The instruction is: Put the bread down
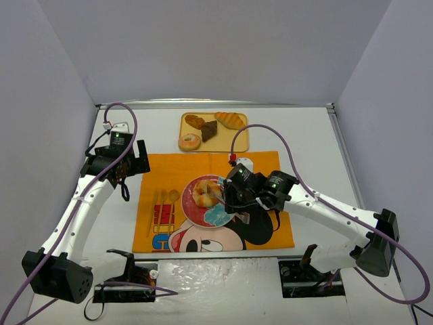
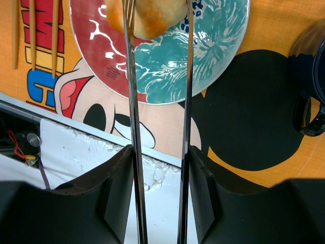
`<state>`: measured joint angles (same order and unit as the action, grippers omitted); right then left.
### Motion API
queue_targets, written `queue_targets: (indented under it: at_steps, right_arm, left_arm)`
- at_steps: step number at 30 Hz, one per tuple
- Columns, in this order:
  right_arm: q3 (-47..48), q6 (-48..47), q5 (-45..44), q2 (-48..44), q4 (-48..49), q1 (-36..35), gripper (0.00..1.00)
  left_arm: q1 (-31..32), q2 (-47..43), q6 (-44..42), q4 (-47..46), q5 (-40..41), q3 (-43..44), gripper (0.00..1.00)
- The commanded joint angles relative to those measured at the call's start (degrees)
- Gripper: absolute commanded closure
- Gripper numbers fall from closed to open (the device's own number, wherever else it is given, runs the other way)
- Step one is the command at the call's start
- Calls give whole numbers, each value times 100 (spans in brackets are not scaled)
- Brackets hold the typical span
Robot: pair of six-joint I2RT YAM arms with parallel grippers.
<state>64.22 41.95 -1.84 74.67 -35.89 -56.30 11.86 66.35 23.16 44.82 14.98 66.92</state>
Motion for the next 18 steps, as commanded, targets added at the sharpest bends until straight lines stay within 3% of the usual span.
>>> queue_targets:
  at_steps: [1,10,18]
  right_arm:
    - [443,-34,-137,-84,69,-65,59]
    - [751,-101,-337,-32,-23,-74,58]
    - [1375,-245,-483,609,-21,-72,58]
  left_arm:
    - [-34,-113,-39,-43,106,204,3]
    - [-34,-104,-48,-34,119,208,3]
    - [-27,-116,-85,18,154,234,3]
